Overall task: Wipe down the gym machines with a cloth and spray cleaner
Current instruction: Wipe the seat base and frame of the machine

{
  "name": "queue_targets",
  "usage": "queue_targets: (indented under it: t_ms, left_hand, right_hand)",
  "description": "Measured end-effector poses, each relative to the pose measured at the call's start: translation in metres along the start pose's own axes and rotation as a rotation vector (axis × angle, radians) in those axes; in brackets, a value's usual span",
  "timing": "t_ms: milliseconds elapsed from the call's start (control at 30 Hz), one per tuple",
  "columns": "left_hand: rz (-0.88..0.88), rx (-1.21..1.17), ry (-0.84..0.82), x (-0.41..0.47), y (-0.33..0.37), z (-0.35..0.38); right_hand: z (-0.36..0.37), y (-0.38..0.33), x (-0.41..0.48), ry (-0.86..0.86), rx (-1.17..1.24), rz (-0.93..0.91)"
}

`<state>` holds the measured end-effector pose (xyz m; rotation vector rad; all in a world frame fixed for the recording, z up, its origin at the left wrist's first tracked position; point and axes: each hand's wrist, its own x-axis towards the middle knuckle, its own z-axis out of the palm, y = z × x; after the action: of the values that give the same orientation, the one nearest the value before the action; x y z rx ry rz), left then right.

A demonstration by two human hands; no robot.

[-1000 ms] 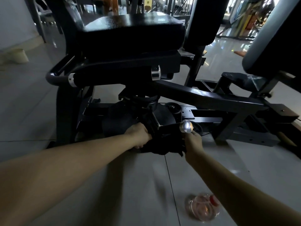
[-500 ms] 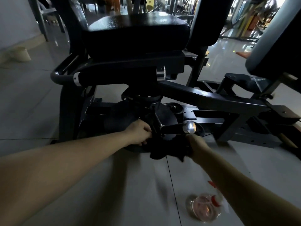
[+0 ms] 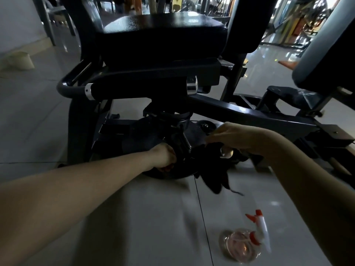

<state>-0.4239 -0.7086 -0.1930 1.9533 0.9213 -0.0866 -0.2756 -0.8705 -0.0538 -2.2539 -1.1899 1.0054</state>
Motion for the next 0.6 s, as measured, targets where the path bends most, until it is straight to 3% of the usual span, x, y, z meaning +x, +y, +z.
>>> queue_targets:
  t_ms: [100,267,367,500,600]
  left_hand:
    - [-0.005,0.004,-0.006,0.004,0.011,-0.003]
    - [-0.074,-0.158,-0.103,0.018,0.016,-0.001]
    - [-0.076,-0.19,-0.139,0.026,0.008,0.003]
    - [0.007,-0.053,-0.139,0.023,0.008,-0.003]
    - [0.055,-0.003,-0.104,0.025,0.001,-0.01]
  right_hand:
    - [0.005,-0.01,0.017,0.003,-0.189,0.073]
    - [0.015,-0.025,0.041,-0.234,-0.614,0.329]
    - [0.049,-0.04,0.056,-0.182,-0.832,0.315]
    - [0.1,-0.039,0.075,-0.104,-1.297,0.451]
    - [0.107,-0.028,0.077,-0.074,-1.416,0.321]
